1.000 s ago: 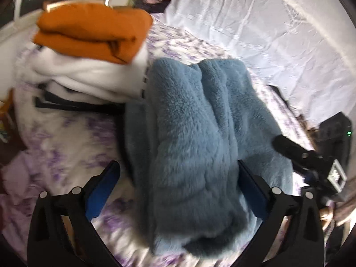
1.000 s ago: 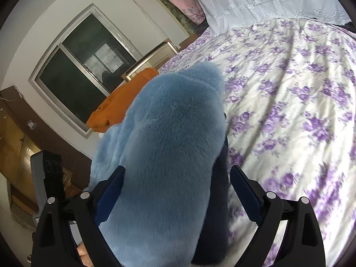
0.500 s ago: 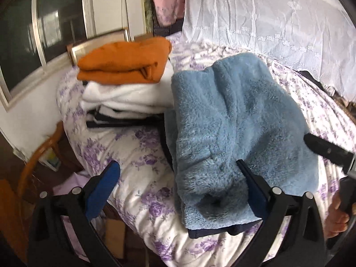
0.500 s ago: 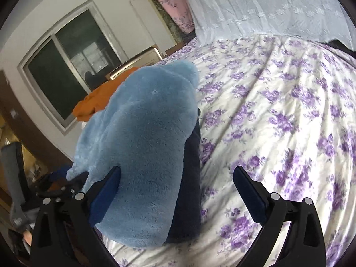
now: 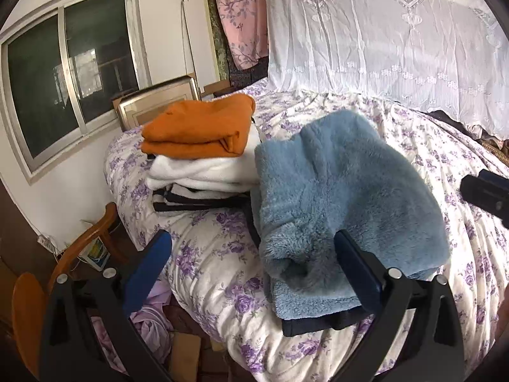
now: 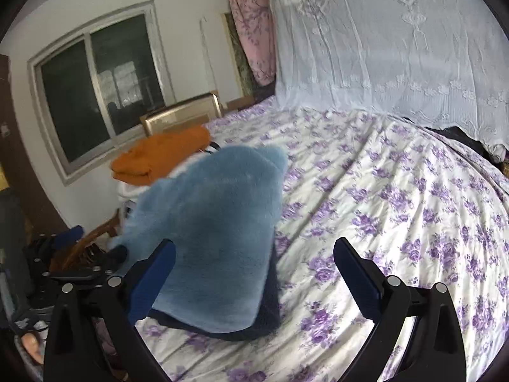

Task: Fold small clothes
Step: 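Lower the jacket beside the orange and white folded stack and open both grippers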

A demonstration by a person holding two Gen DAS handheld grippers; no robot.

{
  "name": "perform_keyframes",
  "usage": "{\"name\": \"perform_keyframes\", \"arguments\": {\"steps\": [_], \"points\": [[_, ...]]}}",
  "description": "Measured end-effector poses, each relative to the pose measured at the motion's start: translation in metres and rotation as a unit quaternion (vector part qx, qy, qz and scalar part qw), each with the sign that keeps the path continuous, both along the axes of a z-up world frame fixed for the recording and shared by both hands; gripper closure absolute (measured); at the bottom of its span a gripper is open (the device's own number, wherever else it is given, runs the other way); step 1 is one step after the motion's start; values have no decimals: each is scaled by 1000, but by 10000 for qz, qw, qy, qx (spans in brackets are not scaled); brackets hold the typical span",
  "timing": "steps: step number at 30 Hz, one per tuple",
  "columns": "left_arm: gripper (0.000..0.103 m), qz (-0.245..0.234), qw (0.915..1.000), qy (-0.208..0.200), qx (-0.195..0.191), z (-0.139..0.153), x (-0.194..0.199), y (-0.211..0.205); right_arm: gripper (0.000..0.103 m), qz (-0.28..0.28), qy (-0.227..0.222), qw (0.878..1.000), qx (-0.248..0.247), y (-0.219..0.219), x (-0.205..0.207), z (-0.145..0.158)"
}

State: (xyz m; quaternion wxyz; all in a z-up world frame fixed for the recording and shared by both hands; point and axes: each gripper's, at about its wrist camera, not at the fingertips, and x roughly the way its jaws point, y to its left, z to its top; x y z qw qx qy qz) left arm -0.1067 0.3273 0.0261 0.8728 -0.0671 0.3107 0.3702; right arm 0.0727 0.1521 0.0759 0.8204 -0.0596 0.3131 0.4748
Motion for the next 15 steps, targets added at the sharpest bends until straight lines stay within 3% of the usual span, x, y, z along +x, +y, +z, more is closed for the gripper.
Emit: {"name": "perform_keyframes", "arguments": {"steps": [11, 15], "points": [[4, 78, 9984, -226, 509, 34, -20, -32, 3, 293, 275, 9977, 542, -33, -26, 46], [4, 117, 9983, -249, 511, 44, -25, -39, 3, 346, 135, 9979, 531, -36, -36, 52]]}}
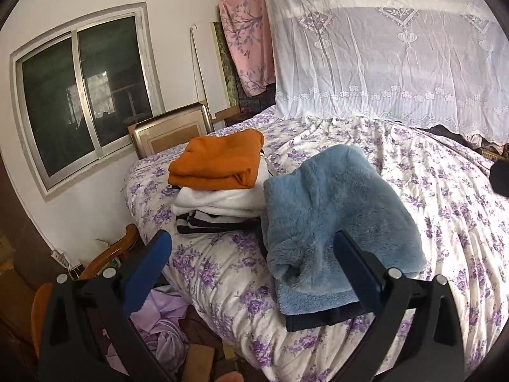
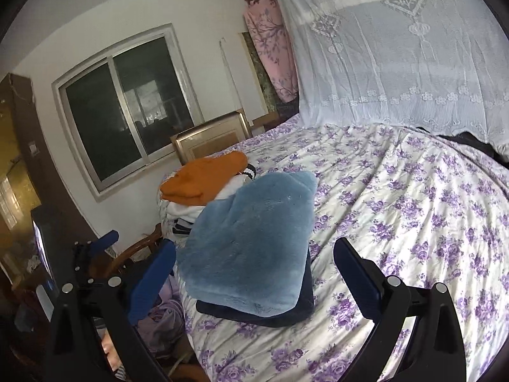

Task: Fold small clothes

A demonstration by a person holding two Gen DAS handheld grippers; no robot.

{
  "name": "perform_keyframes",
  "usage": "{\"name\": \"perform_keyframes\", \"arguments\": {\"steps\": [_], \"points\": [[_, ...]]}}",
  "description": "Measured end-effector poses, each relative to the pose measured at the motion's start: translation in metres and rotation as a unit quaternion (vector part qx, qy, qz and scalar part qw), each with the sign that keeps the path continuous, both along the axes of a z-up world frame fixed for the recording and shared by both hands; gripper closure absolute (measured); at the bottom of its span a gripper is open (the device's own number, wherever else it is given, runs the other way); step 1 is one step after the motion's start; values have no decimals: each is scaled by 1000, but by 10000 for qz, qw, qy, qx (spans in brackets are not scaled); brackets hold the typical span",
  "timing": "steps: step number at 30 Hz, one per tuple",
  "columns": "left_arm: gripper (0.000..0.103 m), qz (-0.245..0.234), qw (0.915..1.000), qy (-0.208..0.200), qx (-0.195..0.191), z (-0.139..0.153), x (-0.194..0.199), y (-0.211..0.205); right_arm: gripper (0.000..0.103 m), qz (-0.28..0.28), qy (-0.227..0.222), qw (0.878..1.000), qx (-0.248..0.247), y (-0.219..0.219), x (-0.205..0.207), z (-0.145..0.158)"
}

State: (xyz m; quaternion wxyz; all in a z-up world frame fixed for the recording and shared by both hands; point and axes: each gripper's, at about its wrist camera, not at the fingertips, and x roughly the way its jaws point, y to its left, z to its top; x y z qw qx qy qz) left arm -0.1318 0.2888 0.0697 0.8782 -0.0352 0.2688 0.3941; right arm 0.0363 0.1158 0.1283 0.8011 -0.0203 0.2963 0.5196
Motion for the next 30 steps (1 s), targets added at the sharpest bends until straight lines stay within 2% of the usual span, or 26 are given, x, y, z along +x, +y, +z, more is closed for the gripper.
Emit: {"name": "perform_keyframes", "arguments": {"steps": [7, 14, 30], "points": [[4, -140, 9997, -42, -218, 6, -6, -3, 3, 0, -246, 9991, -353, 12, -9, -5], [4, -273, 9983, -51, -518, 6, -7, 2, 3, -15, -191, 9978, -635, 22, -8, -17], [4, -242, 9982, 36, -554, 2, -6, -4, 3, 84, -286, 9968, -735, 30, -18, -21]]}}
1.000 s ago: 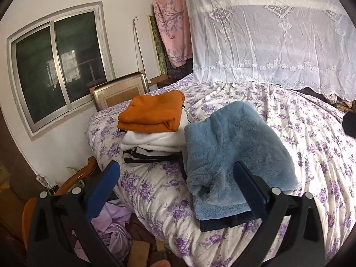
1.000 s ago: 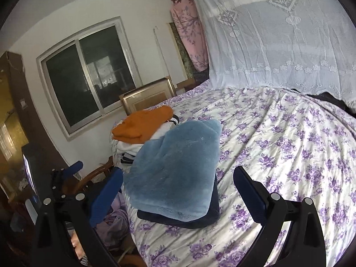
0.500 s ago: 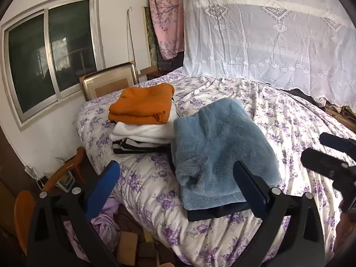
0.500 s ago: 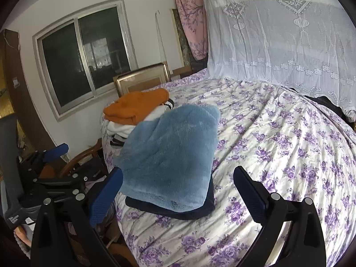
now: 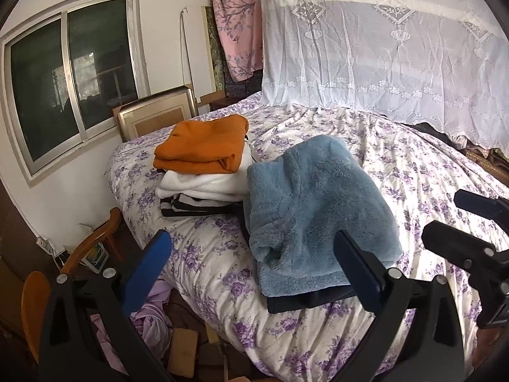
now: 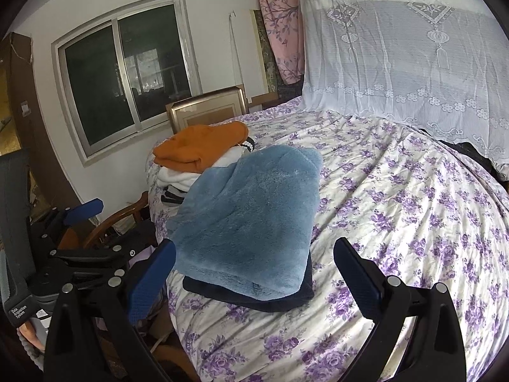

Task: Fold small clothes

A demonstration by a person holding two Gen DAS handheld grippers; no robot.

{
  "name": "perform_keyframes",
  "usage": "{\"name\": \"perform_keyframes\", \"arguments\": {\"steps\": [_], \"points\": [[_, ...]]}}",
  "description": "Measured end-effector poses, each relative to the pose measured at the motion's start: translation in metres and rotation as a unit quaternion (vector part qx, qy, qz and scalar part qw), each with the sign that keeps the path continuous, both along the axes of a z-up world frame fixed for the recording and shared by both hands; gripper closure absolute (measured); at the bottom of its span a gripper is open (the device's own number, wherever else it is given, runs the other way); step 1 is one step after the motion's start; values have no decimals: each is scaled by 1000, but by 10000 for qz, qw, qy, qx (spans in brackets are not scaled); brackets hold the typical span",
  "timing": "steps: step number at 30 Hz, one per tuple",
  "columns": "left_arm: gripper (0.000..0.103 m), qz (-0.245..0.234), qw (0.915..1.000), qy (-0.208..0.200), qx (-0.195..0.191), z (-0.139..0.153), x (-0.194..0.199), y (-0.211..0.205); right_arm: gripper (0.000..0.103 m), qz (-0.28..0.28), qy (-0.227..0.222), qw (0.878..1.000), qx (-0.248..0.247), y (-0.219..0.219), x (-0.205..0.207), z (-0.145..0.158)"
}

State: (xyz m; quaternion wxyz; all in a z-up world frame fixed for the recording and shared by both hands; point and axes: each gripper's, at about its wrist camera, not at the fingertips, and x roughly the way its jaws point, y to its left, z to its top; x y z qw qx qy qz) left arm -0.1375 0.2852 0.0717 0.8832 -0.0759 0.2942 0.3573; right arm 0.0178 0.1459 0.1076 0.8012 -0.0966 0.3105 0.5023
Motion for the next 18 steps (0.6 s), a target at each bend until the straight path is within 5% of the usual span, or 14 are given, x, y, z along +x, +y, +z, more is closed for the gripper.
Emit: {"name": "perform_keyframes", "arguments": {"steps": [18], "points": [[4, 0, 10000, 72, -65, -3, 1, -1, 3, 98, 33, 9999, -45, 3, -6, 0]]}}
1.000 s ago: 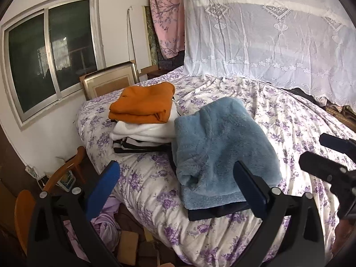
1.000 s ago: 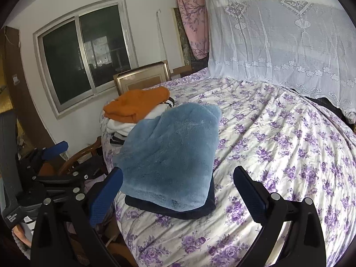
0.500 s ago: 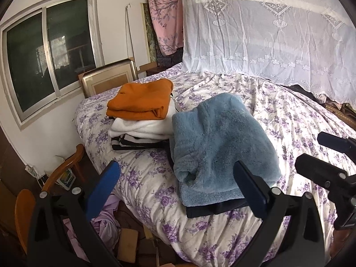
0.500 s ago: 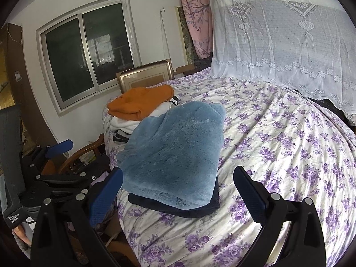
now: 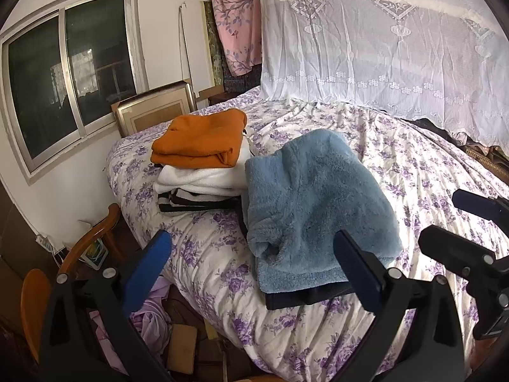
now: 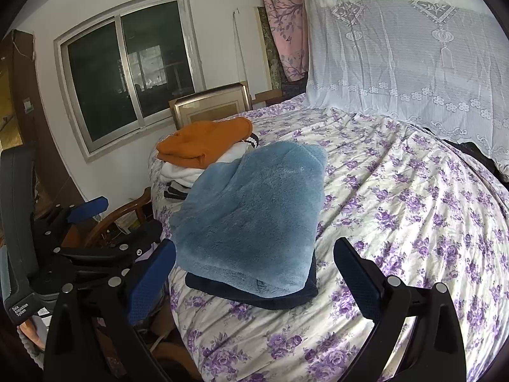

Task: Fold small clothes

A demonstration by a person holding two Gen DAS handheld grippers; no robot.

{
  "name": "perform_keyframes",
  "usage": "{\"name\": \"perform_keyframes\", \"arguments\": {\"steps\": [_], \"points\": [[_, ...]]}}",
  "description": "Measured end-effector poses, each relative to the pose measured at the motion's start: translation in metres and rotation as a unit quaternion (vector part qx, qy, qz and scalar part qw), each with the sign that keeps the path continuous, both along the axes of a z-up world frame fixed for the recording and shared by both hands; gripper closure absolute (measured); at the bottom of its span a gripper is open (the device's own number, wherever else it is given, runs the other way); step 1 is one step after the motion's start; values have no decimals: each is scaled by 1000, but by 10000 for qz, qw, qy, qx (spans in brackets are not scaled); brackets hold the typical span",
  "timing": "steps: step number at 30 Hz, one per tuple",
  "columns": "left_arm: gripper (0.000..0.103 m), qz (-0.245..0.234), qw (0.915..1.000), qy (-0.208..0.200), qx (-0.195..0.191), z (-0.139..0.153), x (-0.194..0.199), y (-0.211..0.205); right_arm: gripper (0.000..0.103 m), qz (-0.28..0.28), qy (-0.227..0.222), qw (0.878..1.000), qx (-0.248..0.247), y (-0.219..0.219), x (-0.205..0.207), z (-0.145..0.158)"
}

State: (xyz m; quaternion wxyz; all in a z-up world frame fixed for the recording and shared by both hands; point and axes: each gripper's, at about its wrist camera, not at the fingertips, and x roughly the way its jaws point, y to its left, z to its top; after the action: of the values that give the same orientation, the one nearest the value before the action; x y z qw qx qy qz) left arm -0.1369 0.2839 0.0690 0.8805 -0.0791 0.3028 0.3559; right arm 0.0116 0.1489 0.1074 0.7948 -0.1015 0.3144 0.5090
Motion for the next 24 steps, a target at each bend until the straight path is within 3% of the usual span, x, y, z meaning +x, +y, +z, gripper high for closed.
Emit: {"name": "perform_keyframes", "arguments": {"steps": [24], "points": [[4, -117, 9998, 67, 143, -4, 5, -1, 3, 47, 107, 9999, 33, -5, 1, 0]]}}
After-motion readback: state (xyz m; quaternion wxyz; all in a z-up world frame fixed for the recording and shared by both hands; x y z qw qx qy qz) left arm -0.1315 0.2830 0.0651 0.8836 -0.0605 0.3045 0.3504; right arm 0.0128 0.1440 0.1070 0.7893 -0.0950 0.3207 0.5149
